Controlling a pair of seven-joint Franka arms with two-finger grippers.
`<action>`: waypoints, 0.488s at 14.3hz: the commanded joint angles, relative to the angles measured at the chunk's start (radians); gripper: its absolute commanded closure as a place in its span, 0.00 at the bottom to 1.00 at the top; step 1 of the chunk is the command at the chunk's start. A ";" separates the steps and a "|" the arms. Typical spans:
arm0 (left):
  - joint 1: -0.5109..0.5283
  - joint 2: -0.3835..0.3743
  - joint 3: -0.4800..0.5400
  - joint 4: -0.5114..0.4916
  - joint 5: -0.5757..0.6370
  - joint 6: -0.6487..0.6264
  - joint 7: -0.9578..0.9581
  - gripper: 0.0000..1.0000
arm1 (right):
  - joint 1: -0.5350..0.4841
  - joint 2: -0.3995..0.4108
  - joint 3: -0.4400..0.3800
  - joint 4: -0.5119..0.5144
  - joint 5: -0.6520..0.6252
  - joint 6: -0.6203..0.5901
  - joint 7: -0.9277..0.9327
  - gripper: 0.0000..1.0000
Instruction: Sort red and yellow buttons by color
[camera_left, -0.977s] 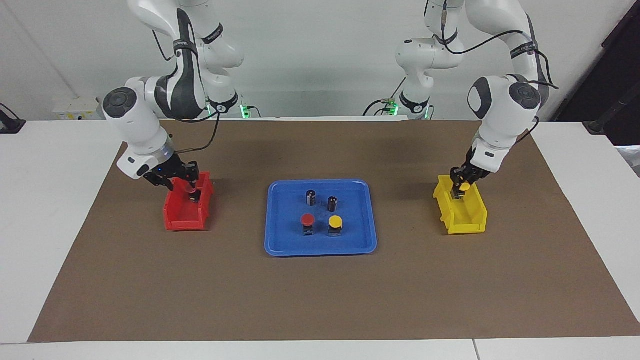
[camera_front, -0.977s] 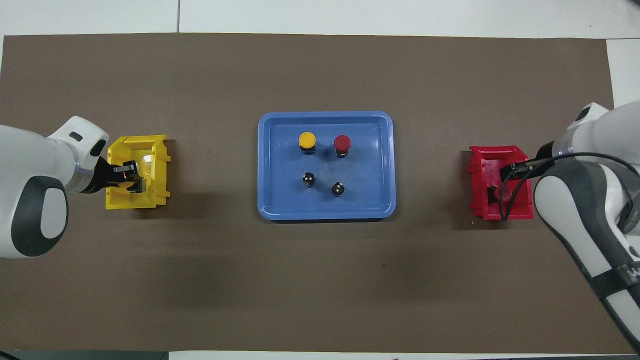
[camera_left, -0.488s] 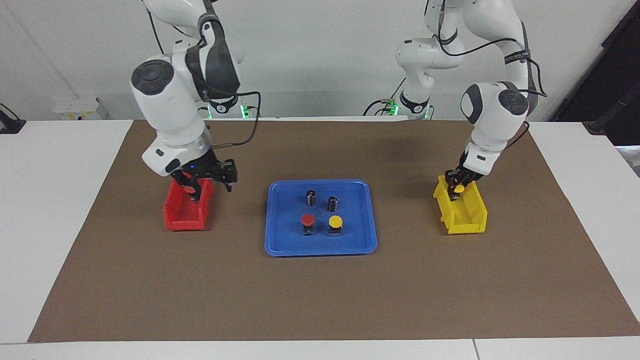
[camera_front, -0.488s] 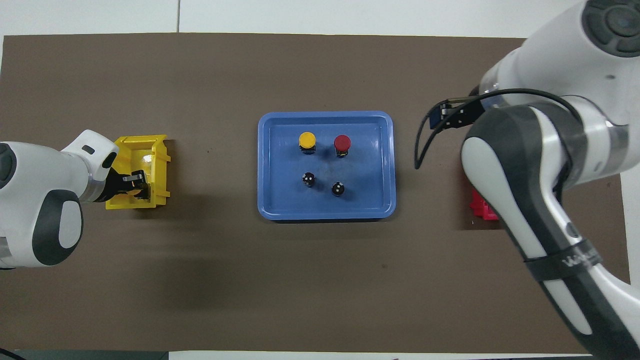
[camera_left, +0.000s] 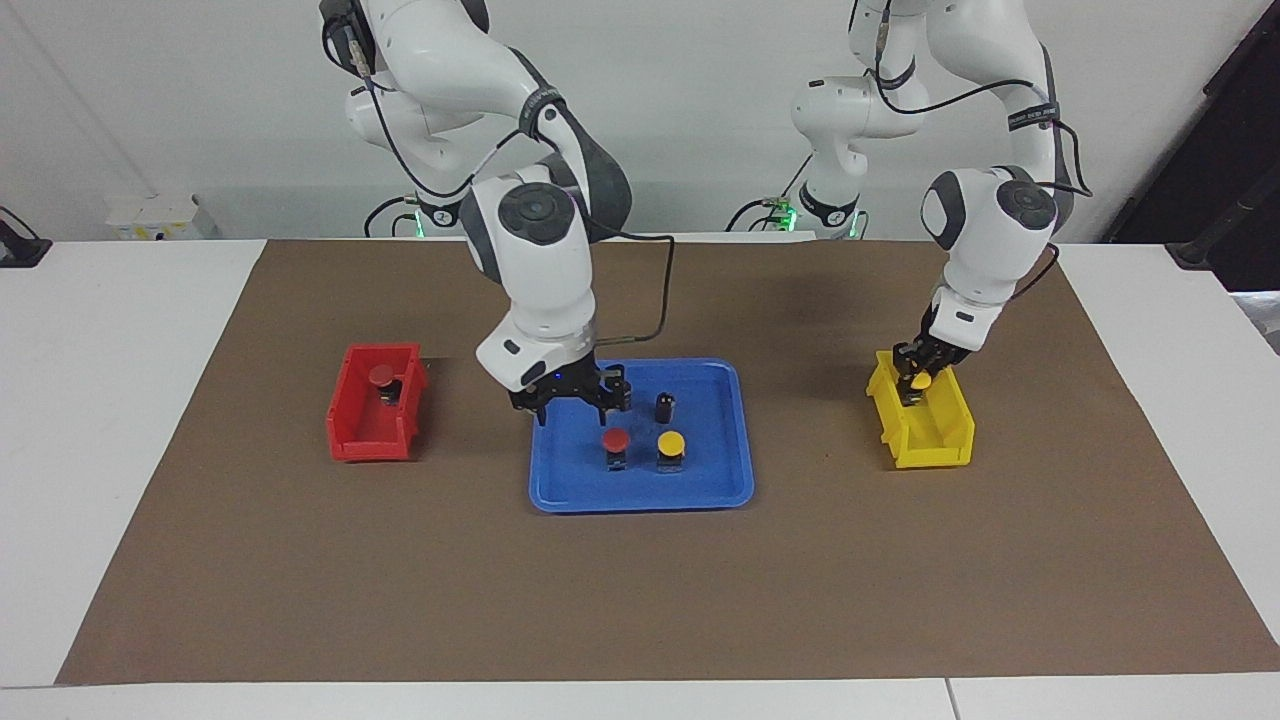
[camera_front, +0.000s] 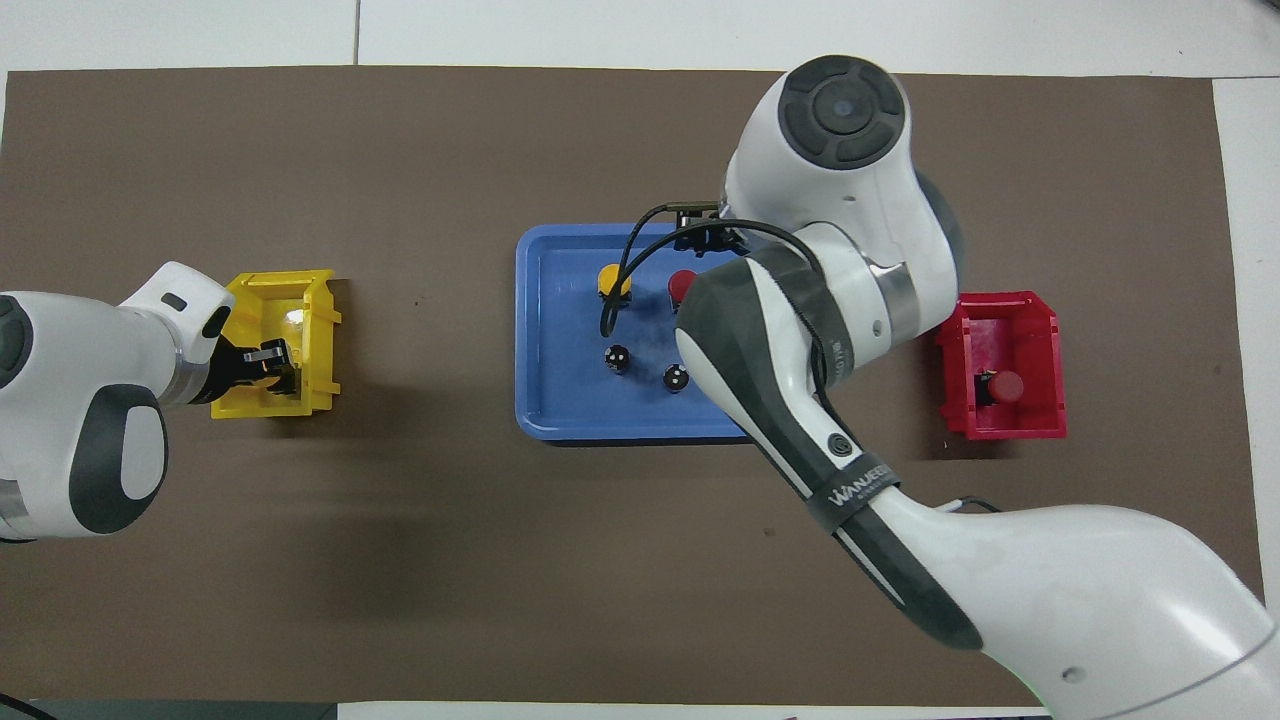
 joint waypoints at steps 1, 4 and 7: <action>0.020 -0.005 -0.009 -0.020 0.003 0.032 0.016 0.76 | 0.013 0.036 -0.001 0.017 -0.014 0.045 0.028 0.12; 0.027 -0.001 -0.009 -0.014 0.003 0.031 0.018 0.50 | 0.024 0.039 -0.001 -0.065 -0.022 0.140 0.028 0.11; 0.027 0.000 -0.009 -0.009 0.003 0.028 0.018 0.39 | 0.030 0.038 -0.001 -0.141 -0.023 0.223 0.026 0.11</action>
